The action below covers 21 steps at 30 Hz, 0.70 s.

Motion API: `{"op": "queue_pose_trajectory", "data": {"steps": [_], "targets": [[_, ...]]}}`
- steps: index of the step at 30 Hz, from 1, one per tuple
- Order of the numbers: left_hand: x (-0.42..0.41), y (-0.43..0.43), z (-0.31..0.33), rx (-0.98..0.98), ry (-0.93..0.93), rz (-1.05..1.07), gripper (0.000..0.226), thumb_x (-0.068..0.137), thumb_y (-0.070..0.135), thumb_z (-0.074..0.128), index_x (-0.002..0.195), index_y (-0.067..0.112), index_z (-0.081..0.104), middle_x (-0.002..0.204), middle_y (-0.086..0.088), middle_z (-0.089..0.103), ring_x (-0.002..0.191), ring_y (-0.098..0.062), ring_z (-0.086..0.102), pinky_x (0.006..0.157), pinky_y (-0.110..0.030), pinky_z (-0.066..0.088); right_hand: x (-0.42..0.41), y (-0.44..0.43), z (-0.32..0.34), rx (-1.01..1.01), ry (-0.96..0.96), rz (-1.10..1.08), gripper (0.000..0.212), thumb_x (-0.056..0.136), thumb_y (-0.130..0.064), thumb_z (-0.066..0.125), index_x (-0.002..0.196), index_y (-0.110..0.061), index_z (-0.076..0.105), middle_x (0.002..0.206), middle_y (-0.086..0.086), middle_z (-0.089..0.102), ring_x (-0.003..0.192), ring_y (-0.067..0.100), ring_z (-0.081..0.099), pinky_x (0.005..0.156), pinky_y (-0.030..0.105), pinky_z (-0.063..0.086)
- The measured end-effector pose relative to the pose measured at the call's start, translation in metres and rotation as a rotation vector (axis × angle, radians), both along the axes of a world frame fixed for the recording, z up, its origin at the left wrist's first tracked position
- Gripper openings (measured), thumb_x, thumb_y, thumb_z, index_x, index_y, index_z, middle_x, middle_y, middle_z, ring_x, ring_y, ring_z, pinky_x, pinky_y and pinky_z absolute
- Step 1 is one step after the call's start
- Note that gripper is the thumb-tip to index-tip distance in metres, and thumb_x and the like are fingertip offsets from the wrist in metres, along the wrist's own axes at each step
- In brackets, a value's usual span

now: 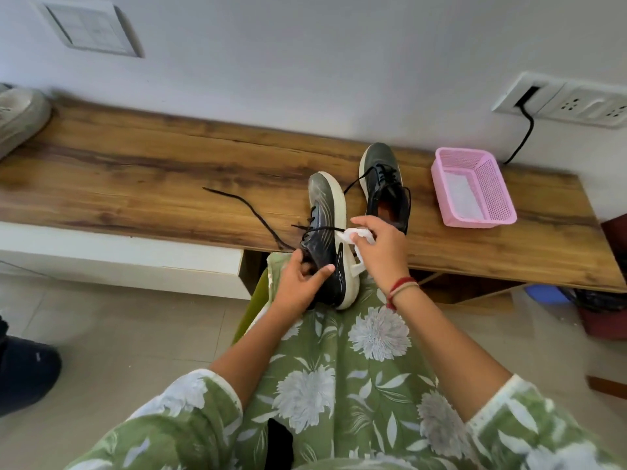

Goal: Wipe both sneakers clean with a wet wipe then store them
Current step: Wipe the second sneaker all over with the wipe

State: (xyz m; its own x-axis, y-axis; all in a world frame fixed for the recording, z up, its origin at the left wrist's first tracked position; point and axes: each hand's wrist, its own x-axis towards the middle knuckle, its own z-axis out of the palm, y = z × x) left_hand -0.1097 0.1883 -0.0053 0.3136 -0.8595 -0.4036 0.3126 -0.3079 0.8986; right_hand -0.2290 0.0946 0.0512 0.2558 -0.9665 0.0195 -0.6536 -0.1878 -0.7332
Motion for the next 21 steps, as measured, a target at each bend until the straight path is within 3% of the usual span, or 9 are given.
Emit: {"op": "queue_pose_trajectory", "data": {"steps": [3,7,12,15,17,19,21], "targets": [[-0.009,0.003,-0.006,-0.026,-0.063,0.053,0.033,0.088,0.01,0.063,0.116,0.019,0.047,0.109,0.001,0.064,0.101,-0.008,0.063,0.083,-0.025,0.054,0.01,-0.004,-0.011,-0.047,0.21,0.071,0.029,0.087,-0.009,0.055,0.113,-0.014,0.067,0.108,0.006,0.068,0.102,0.022,0.061,0.09,0.033,0.047],[-0.01,0.001,-0.012,-0.055,-0.116,0.074,0.031,0.088,0.01,0.064,0.111,0.018,0.047,0.106,-0.006,0.067,0.097,-0.012,0.066,0.082,-0.031,0.055,0.009,0.011,-0.029,-0.055,0.285,0.172,0.027,0.088,-0.005,0.051,0.107,-0.011,0.069,0.103,0.01,0.067,0.099,0.027,0.059,0.087,0.036,0.044],[-0.008,0.001,-0.013,-0.07,-0.082,0.067,0.031,0.089,0.008,0.063,0.114,0.013,0.047,0.104,-0.005,0.067,0.096,-0.012,0.067,0.082,-0.032,0.055,0.003,0.018,-0.03,-0.073,0.295,0.228,0.025,0.089,-0.004,0.051,0.1,-0.01,0.072,0.097,0.01,0.066,0.093,0.028,0.058,0.083,0.039,0.046],[-0.006,0.001,-0.011,-0.055,-0.015,0.073,0.033,0.089,0.007,0.062,0.118,0.01,0.047,0.105,-0.006,0.067,0.094,-0.01,0.067,0.081,-0.03,0.056,-0.004,0.015,-0.017,0.05,0.244,0.3,0.021,0.088,-0.006,0.056,0.095,-0.014,0.074,0.1,0.004,0.068,0.096,0.019,0.06,0.089,0.03,0.046],[-0.004,0.001,-0.009,-0.054,0.021,0.062,0.032,0.09,0.009,0.06,0.119,0.012,0.046,0.103,-0.006,0.068,0.094,-0.011,0.068,0.081,-0.03,0.056,-0.004,0.008,-0.011,0.054,0.15,0.19,0.019,0.087,-0.007,0.058,0.093,-0.015,0.074,0.1,0.002,0.07,0.096,0.014,0.061,0.089,0.024,0.045],[-0.003,0.001,-0.01,-0.058,0.022,0.044,0.029,0.093,0.011,0.057,0.12,0.012,0.046,0.103,-0.011,0.068,0.098,-0.019,0.067,0.084,-0.035,0.056,0.0,0.002,-0.016,-0.032,0.125,0.083,0.019,0.087,-0.007,0.057,0.095,-0.012,0.073,0.098,0.003,0.071,0.095,0.017,0.062,0.089,0.029,0.047],[-0.003,0.001,-0.01,-0.074,-0.012,0.05,0.025,0.095,0.013,0.055,0.118,0.013,0.047,0.1,-0.018,0.067,0.097,-0.025,0.066,0.085,-0.041,0.055,0.006,0.008,-0.026,-0.111,0.201,0.161,0.022,0.087,-0.004,0.054,0.098,-0.008,0.072,0.096,0.007,0.07,0.091,0.024,0.061,0.084,0.037,0.049]]}}
